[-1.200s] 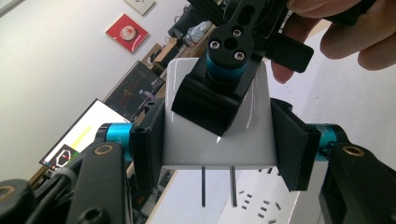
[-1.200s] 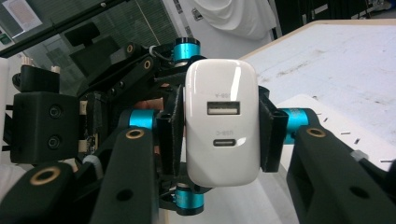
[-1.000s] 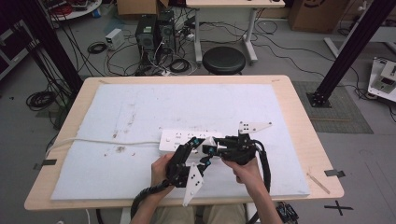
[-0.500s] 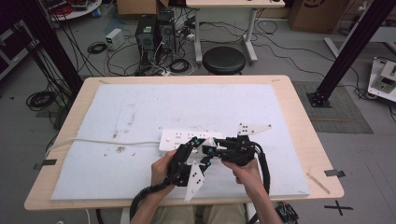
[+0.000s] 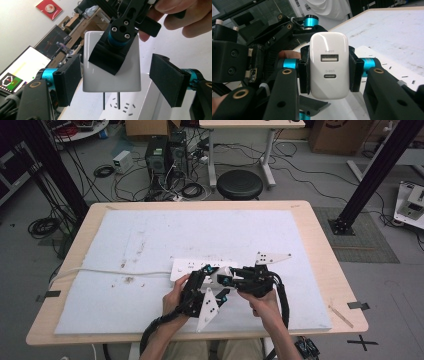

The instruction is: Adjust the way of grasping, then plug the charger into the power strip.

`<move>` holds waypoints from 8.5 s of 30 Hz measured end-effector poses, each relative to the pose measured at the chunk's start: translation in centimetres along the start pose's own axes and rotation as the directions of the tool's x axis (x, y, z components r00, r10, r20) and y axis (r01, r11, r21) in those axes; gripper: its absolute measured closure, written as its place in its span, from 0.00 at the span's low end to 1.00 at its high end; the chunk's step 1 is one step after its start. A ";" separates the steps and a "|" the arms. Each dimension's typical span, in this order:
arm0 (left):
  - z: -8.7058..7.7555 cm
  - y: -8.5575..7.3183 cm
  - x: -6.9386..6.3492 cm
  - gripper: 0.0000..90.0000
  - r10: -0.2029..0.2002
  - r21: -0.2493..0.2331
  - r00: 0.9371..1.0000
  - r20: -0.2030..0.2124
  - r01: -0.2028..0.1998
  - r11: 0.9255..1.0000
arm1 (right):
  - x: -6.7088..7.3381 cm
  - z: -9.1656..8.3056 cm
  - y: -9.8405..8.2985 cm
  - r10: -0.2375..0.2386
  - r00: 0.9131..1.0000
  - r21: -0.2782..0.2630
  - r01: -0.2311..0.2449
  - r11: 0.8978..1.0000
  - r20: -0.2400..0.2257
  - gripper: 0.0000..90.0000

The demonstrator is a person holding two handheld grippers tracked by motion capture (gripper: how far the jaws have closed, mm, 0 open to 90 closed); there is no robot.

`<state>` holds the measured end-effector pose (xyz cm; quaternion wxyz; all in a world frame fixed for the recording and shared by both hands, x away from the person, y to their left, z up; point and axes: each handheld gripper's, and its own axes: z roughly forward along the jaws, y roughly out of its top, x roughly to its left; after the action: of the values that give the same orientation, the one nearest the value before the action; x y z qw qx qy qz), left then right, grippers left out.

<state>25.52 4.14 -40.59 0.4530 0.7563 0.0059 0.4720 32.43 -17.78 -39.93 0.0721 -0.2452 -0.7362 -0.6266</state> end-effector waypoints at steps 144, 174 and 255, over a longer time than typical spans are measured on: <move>-16.9 -13.9 6.5 0.26 -0.704 0.110 0.590 -0.396 0.791 0.601 | -6.8 8.7 7.7 -0.471 0.873 0.767 0.386 0.512 -0.126 0.71; -15.7 -13.4 6.4 0.26 -0.703 0.130 0.597 -0.387 0.790 0.599 | -6.2 8.7 6.6 -0.541 0.831 0.738 0.446 0.507 -0.131 0.71; -15.3 -15.0 7.9 0.24 -0.711 0.103 0.599 -0.370 0.786 0.609 | -0.5 -7.4 -1.7 -0.140 0.733 0.016 0.173 0.985 0.665 0.21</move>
<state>25.17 26.89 -43.13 0.5024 0.6552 0.4527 0.3368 30.64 -25.14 -40.12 -0.2528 -0.3908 -0.7167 -0.5193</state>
